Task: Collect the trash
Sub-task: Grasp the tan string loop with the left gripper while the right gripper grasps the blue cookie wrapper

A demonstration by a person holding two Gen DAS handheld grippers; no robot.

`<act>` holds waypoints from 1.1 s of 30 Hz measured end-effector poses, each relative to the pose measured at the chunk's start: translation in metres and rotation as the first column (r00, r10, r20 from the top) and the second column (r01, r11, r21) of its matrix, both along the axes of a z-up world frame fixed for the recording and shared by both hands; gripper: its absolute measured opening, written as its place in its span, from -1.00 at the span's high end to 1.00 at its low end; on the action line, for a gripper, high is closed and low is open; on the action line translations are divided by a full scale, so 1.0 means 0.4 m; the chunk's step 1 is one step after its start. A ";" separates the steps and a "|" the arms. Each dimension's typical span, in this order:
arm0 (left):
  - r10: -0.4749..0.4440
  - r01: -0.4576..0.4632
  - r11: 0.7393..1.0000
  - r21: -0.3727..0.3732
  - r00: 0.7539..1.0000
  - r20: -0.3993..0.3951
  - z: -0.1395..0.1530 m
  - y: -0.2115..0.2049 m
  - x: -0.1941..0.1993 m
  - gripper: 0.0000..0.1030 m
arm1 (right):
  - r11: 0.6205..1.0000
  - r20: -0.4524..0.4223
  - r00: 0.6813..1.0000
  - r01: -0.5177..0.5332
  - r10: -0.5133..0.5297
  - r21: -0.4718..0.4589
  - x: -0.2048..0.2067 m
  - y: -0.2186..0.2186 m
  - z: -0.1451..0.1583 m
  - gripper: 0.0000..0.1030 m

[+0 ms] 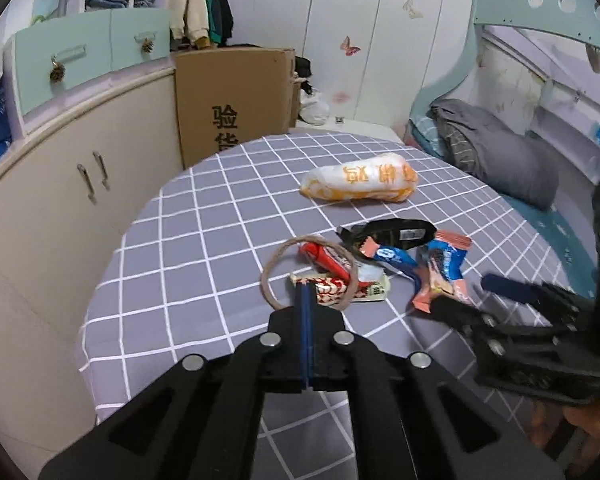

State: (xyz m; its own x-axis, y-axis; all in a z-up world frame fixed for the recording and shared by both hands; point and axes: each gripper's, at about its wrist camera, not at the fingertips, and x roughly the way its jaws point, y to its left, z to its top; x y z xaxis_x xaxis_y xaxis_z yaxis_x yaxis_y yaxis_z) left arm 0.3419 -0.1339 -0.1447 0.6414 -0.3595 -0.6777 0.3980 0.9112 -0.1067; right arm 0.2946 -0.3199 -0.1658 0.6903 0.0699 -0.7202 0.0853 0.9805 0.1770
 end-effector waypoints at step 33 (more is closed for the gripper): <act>-0.059 0.055 0.997 0.058 0.995 0.082 0.009 -0.041 -0.015 0.94 | 1.000 0.029 1.000 0.007 -0.008 0.027 0.003 -0.014 0.008 0.82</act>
